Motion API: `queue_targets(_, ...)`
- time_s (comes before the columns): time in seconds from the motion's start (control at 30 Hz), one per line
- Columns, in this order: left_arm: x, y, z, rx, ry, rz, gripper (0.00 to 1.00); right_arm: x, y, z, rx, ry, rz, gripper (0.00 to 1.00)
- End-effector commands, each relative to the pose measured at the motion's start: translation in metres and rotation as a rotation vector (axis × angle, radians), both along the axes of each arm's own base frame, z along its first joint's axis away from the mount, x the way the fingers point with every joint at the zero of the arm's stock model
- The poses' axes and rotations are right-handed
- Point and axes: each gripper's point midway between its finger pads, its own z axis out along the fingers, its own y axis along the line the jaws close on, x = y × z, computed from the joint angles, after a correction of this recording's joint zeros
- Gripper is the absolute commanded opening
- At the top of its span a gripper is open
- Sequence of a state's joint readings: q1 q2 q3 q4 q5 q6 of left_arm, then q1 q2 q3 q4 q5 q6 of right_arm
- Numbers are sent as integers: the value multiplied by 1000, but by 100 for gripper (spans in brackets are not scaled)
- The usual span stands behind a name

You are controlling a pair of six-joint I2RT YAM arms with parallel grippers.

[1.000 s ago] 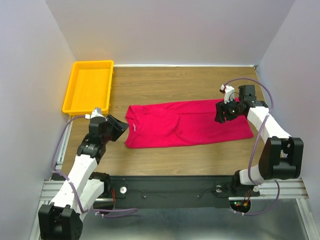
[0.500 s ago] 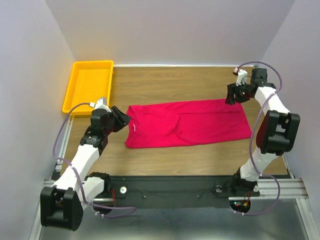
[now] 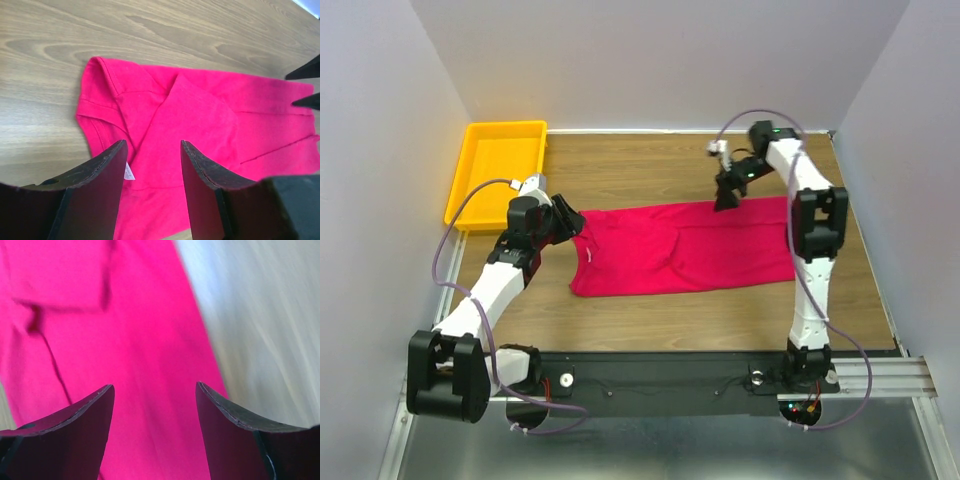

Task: Fold and stack the t-shirts
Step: Fold the tshirt

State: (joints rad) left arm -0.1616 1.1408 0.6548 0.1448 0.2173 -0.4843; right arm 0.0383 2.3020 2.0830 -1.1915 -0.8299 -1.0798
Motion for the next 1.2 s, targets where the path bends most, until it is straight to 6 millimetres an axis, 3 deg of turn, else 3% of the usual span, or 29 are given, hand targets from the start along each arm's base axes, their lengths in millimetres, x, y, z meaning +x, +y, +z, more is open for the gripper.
queue_targets(0.0, 3, 11, 20, 45, -102, 29, 58, -21, 80, 15, 18, -12, 204, 72)
queue_targets(0.03, 2, 13, 19, 46, -101, 41, 58, -17, 93, 16, 28, -19, 201, 72)
queue_targets(0.07, 1, 14, 19, 45, -105, 49, 60, -9, 118, 24, 59, -38, 172, 72)
queue_targets(0.17, 2, 20, 16, 51, -104, 82, 63, 5, 157, 30, 106, -76, 133, 72)
queue_targets(0.27, 11, 19, 8, 55, -75, 83, 63, 16, 181, 31, 154, -68, 86, 72)
queue_targets(0.3, 16, 15, -5, 56, -36, 67, 63, 20, 186, 37, 170, -79, 82, 72)
queue_targets(0.33, 24, 12, -2, 53, -39, 53, 63, 23, 188, 33, 172, -61, 68, 72)
queue_targets(0.37, 31, 9, -19, 57, 10, 42, 63, 24, 190, 36, 179, -35, 36, 72)
queue_targets(0.4, 37, 4, -23, 48, 27, 23, 63, 26, 189, 39, 174, -38, 22, 72)
queue_targets(0.43, 49, 0, -15, 44, 16, 9, 60, 26, 184, 45, 156, -53, 2, 72)
queue_targets(0.5, 62, -2, -25, 46, 52, 14, 59, 21, 178, 50, 134, -66, -9, 72)
queue_targets(0.53, 75, -4, -33, 46, 80, 12, 58, 13, 171, 41, 110, -38, -18, 72)
queue_targets(0.57, 79, -5, -38, 48, 97, 10, 53, 11, 163, 60, 110, -75, -31, 72)
queue_targets(0.7, 102, -4, -63, 62, 177, 45, 48, -8, 131, 72, 96, -57, -80, 72)
queue_targets(0.73, 108, -4, -60, 61, 171, 52, 47, -12, 126, 76, 99, -53, -88, 72)
queue_targets(0.8, 110, -1, -73, 77, 217, 73, 46, -22, 106, 76, 94, -36, -128, 72)
queue_targets(0.93, 111, 8, -78, 108, 246, 115, 45, -37, 79, 69, 91, 6, -185, 72)
queue_targets(0.97, 110, 9, -79, 114, 248, 123, 45, -38, 72, 77, 103, -11, -199, 72)
queue_targets(1.17, 116, 10, -75, 157, 226, 90, 45, -53, 54, 74, 119, 15, -241, 72)
